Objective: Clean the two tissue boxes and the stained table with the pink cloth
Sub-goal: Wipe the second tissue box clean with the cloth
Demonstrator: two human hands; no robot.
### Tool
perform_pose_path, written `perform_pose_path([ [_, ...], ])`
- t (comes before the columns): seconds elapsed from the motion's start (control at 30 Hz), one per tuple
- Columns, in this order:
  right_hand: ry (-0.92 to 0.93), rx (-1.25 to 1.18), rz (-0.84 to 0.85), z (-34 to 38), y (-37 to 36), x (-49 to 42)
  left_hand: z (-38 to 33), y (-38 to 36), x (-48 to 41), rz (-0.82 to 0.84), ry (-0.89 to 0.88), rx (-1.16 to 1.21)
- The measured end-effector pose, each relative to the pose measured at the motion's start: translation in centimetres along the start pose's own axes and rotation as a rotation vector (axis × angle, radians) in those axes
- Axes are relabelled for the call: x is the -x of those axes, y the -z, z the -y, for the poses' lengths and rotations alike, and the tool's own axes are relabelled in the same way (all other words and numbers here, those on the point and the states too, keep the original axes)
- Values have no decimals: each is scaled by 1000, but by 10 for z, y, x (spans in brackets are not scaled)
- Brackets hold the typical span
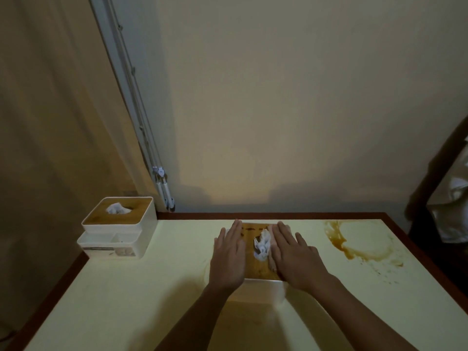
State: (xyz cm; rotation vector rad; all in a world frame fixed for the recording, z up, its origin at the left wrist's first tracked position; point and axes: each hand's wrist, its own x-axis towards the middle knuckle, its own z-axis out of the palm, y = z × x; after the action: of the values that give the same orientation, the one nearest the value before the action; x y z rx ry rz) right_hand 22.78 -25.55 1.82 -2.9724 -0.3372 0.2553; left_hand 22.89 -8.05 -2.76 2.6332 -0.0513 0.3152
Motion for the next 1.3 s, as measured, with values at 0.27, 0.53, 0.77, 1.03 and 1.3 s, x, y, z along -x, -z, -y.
perform_pose_path([
  [0.27, -14, -29, 7, -2, 6, -18, 8, -12, -6, -5, 35, 35],
  [0.53, -7, -37, 22, 5, -1, 12, 6, -9, -4, -18, 24, -29],
  [0.77, 28, -68, 13, -10, 1, -26, 10, -12, -7, 0, 39, -2],
  [1.03, 9, -59, 28, 2, -5, 13, 10, -12, -6, 3, 19, -73],
  [1.3, -8, -109, 10, -3, 0, -23, 0, 0, -1, 28, 21, -60],
])
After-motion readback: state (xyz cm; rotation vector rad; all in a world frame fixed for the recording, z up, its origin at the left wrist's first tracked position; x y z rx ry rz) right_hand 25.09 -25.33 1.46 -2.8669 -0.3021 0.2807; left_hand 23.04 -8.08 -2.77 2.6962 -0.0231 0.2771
